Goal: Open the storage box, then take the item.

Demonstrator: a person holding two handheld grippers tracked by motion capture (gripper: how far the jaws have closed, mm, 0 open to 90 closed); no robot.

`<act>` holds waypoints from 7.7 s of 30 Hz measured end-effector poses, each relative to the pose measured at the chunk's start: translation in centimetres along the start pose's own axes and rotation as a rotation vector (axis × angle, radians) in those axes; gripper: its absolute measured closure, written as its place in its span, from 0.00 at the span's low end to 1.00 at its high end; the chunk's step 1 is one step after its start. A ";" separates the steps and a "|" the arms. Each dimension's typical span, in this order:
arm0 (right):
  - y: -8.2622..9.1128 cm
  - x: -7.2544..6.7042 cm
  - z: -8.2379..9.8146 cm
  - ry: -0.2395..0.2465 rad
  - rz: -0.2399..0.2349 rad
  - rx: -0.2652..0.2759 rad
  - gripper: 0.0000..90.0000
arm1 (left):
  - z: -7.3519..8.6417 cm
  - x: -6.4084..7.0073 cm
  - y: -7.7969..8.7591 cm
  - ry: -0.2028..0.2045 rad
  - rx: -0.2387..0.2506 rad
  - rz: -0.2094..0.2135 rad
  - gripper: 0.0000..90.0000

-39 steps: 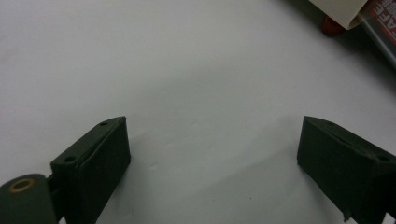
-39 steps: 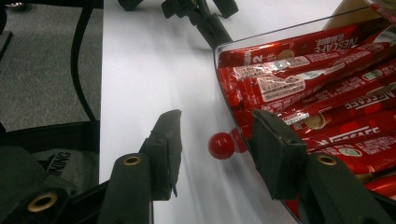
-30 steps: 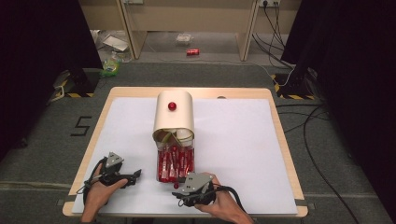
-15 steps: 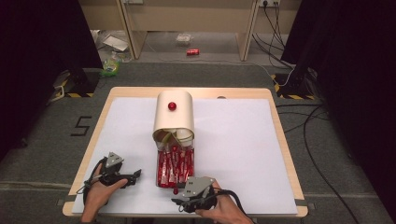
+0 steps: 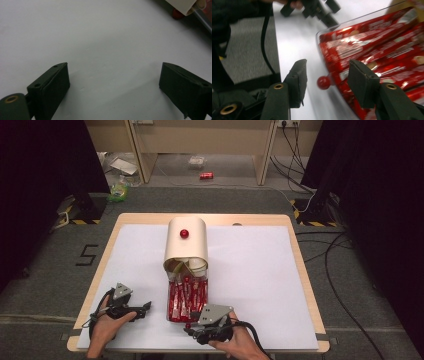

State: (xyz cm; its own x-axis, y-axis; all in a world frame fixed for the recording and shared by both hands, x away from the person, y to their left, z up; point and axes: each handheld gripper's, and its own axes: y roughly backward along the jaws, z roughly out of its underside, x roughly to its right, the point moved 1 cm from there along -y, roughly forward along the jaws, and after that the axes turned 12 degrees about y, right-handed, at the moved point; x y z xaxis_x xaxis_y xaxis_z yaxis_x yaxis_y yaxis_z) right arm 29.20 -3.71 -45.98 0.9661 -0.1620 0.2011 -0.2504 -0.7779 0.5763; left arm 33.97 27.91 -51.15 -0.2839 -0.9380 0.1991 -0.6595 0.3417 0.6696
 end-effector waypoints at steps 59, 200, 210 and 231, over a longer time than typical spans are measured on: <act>-4.5 3.9 -2.9 -0.097 0.246 -0.125 0.77 | 0.0 0.0 0.0 -0.001 -0.001 -0.002 0.10; 12.5 9.5 12.3 -0.423 0.548 -0.172 0.93 | 0.0 0.0 0.0 -0.001 -0.001 0.000 0.09; 12.9 9.9 13.2 -0.436 0.569 -0.190 0.93 | 0.0 0.0 0.0 -0.001 -0.001 0.000 0.09; 12.9 10.4 14.4 -0.464 0.579 -0.219 0.93 | 0.0 0.0 0.0 -0.002 -0.002 0.000 0.09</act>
State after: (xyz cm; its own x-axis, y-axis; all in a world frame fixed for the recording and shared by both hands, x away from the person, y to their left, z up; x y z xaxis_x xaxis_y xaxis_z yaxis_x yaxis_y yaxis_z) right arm 36.92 -24.20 -47.87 0.5927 -0.7818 0.1938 -0.6839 -0.3614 0.6338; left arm 33.96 27.88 -51.16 -0.2851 -0.9378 0.1981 -0.6583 0.3419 0.6706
